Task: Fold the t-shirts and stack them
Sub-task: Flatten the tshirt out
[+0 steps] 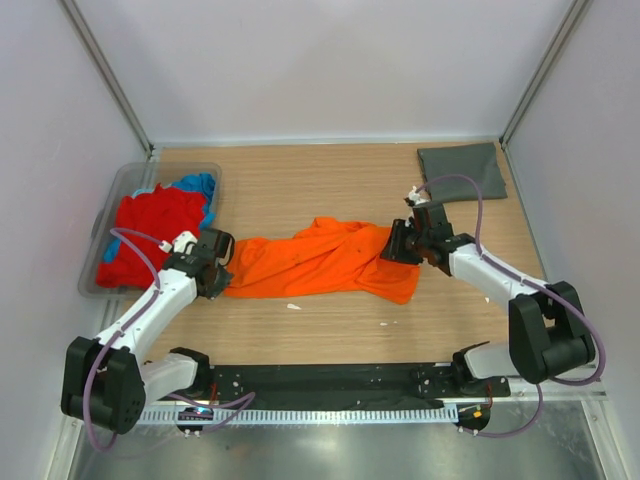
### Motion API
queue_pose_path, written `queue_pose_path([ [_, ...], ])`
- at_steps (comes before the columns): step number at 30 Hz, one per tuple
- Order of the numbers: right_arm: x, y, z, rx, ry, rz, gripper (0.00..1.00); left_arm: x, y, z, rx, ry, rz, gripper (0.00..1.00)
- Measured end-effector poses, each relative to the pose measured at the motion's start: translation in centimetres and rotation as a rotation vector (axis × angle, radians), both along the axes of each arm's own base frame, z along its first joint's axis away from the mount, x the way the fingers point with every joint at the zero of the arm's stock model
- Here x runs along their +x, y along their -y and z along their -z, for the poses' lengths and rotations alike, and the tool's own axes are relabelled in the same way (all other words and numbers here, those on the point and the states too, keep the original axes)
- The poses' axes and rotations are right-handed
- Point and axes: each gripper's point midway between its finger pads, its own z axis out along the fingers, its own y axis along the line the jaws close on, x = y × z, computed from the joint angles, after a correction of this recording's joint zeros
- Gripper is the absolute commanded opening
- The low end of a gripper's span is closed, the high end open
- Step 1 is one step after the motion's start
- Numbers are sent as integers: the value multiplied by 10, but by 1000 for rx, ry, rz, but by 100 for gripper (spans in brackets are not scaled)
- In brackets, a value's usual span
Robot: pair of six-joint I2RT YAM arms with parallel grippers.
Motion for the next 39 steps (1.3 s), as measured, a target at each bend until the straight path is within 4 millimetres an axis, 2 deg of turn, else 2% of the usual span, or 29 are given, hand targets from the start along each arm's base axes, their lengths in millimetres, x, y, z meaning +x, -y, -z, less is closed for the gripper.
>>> queue_pose_path([
  [10,-15,-32,29,4,-67,-156,39,0,0,0,0,0,1,0],
  [13,-20,-39,32,-3,-75,-188,33,0,0,0,1,0,1,0],
  [19,-20,-60,20,-5,-32,-247,20,0,-1,0,5,0,2,0],
  [25,-8,-85,-5,-14,44,-287,21,1,0,0,4,1,2,0],
  [29,-3,-97,-5,-49,54,-298,27,2,0,1,3,4,2,0],
  [32,1,-94,3,-105,39,-276,33,3,0,1,3,5,2,0],
  [35,2,-81,6,-177,13,-226,43,3,0,1,4,4,2,0],
  [39,5,-60,-7,-248,13,-137,42,3,0,2,8,2,1,0],
])
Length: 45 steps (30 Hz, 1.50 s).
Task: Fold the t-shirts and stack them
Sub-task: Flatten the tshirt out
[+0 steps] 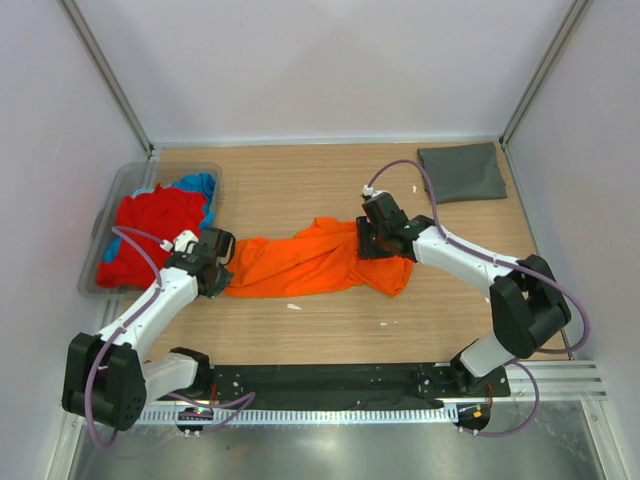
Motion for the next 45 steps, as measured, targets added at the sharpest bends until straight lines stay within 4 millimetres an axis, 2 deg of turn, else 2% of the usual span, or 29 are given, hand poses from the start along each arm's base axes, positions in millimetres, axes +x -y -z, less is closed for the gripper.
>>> queue_pose_path([
  [3,1,21,-20,-7,25,60,36,0,0,0,2,-1,2,0],
  [6,10,51,-37,10,48,148,35,0,-1,0,4,0,2,0],
  [8,16,71,-38,9,50,204,35,0,-1,0,5,1,2,0],
  [10,16,82,-31,4,32,224,35,0,-1,0,5,0,2,0],
  [14,3,86,-7,6,-48,202,35,0,-1,0,5,0,2,0],
  [21,-1,89,19,-23,-117,188,33,0,-1,0,6,0,2,0],
  [35,1,103,24,-39,-119,206,32,1,-2,2,15,-9,3,0],
  [39,2,106,26,-38,-121,213,28,1,-2,2,19,-13,7,0],
  [45,1,104,30,-11,-131,202,26,1,-2,4,22,-19,9,0],
])
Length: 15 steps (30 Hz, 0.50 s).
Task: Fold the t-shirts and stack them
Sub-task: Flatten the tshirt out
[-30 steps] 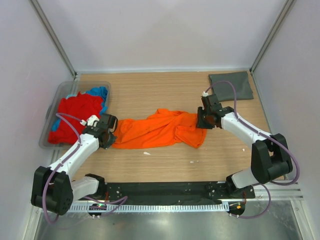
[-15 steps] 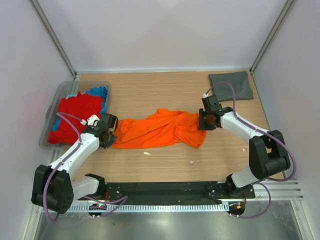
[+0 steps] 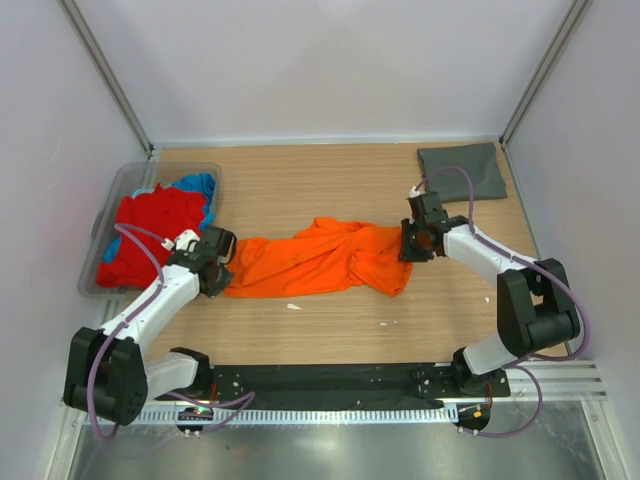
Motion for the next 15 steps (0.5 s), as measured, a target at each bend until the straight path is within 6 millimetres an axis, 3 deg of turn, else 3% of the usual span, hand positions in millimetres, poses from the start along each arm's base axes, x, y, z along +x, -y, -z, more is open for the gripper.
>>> queue_pose_path([
  [15,1,-4,10,17,-16,-9,37,0,-1,1,9,-7,0,0],
])
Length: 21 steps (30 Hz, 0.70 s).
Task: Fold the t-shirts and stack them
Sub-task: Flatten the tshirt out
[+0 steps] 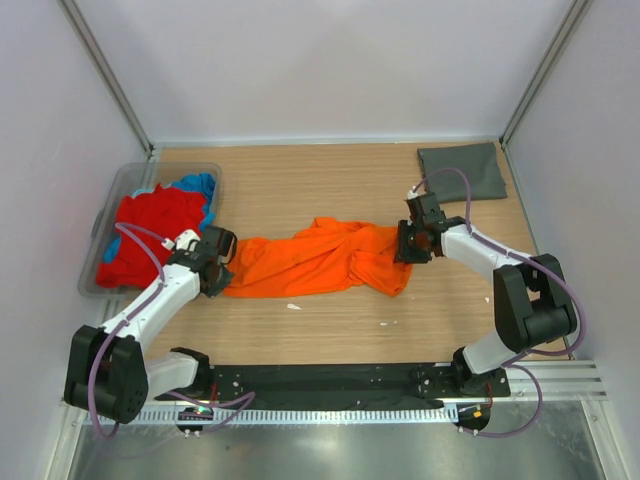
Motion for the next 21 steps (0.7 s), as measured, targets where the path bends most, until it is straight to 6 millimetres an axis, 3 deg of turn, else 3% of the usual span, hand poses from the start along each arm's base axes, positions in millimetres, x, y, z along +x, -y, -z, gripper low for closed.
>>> queue_pose_path([
  [6,-1,1,2,-4,-1,5,41,0,0,0,0,0,0,0],
  [15,2,1,2,22,2,13,30,0,0,-1,1,1,1,0],
  [21,1,3,5,35,-3,19,36,3,1,-3,0,9,2,0],
])
